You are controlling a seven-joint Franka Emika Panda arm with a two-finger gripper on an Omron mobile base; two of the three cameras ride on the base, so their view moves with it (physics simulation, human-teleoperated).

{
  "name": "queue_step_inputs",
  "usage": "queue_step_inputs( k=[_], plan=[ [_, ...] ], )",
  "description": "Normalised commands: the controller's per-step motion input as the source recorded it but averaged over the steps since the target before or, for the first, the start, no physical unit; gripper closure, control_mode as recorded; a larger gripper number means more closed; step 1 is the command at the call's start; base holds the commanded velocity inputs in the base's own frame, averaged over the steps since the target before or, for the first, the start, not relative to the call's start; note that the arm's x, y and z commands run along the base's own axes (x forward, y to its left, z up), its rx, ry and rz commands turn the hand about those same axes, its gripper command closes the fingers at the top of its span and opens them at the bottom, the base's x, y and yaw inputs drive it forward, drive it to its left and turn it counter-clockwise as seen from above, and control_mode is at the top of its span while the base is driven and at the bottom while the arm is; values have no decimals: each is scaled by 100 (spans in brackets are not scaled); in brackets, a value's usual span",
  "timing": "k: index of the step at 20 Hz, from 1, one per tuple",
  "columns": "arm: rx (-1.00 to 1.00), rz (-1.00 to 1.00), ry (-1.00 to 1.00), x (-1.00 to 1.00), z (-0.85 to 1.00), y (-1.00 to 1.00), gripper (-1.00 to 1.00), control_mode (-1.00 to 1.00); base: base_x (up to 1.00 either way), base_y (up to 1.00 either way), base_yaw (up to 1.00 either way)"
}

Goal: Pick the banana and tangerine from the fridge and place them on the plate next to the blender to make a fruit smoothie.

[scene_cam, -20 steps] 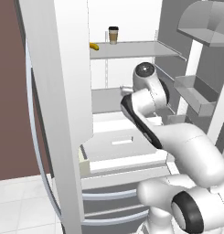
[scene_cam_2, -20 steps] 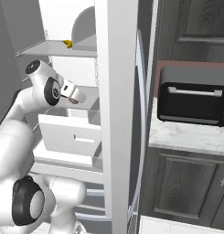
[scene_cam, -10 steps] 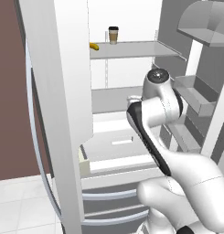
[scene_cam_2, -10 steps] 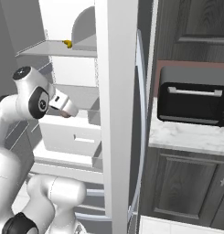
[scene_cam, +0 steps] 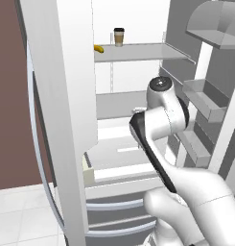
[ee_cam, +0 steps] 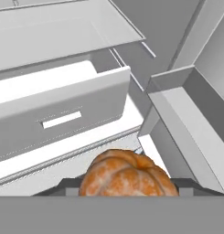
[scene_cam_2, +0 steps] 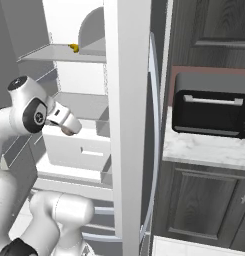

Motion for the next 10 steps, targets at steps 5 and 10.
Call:
queue_step_inputs(
  k=[5,10],
  plan=[
    [0,-1,0,-65,-12,0,100,-100,0,0,0],
    [0,0,0,0,0,0,100,100,-95,0,0]
  ],
)
